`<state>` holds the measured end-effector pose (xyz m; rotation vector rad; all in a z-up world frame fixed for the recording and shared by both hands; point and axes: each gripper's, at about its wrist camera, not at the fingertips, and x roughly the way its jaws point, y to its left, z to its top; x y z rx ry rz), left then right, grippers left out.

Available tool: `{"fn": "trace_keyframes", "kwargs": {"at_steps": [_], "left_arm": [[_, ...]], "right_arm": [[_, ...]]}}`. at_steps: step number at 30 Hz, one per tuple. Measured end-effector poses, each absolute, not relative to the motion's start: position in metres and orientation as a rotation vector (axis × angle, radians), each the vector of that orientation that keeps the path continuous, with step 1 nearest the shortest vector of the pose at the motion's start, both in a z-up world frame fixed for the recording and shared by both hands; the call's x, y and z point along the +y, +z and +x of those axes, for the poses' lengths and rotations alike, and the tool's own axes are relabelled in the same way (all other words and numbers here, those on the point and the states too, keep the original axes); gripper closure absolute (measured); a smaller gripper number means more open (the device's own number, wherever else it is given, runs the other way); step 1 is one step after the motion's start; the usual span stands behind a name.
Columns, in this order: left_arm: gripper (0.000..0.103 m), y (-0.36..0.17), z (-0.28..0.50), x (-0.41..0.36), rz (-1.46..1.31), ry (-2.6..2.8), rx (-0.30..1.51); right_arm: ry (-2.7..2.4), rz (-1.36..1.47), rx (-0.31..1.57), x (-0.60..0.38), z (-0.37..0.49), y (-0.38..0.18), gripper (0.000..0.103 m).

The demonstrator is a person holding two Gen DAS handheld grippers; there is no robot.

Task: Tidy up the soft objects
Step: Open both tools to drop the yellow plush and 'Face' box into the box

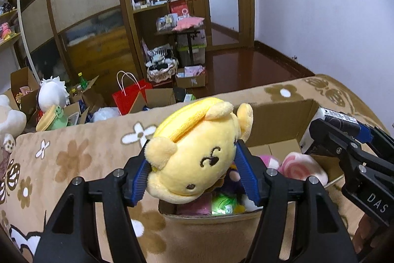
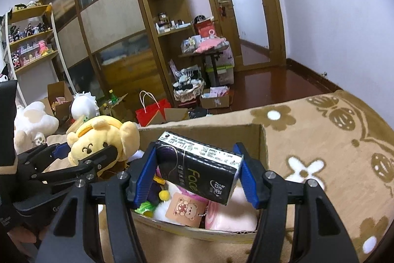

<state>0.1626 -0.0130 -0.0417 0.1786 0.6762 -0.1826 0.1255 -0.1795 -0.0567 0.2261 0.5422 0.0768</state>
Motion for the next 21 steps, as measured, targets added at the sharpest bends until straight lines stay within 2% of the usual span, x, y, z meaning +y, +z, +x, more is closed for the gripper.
{"fn": "trace_keyframes", "kwargs": {"at_steps": [18, 21], "left_arm": [[0.034, -0.057, 0.163, -0.004, 0.177, -0.161, 0.724], [0.03, -0.057, 0.162, -0.003, 0.16, -0.172, 0.737]], "right_arm": [[0.111, 0.296, 0.632, -0.177, 0.136, -0.086, 0.037], [0.1, 0.28, 0.626, -0.177, 0.134, -0.084, 0.037]]}}
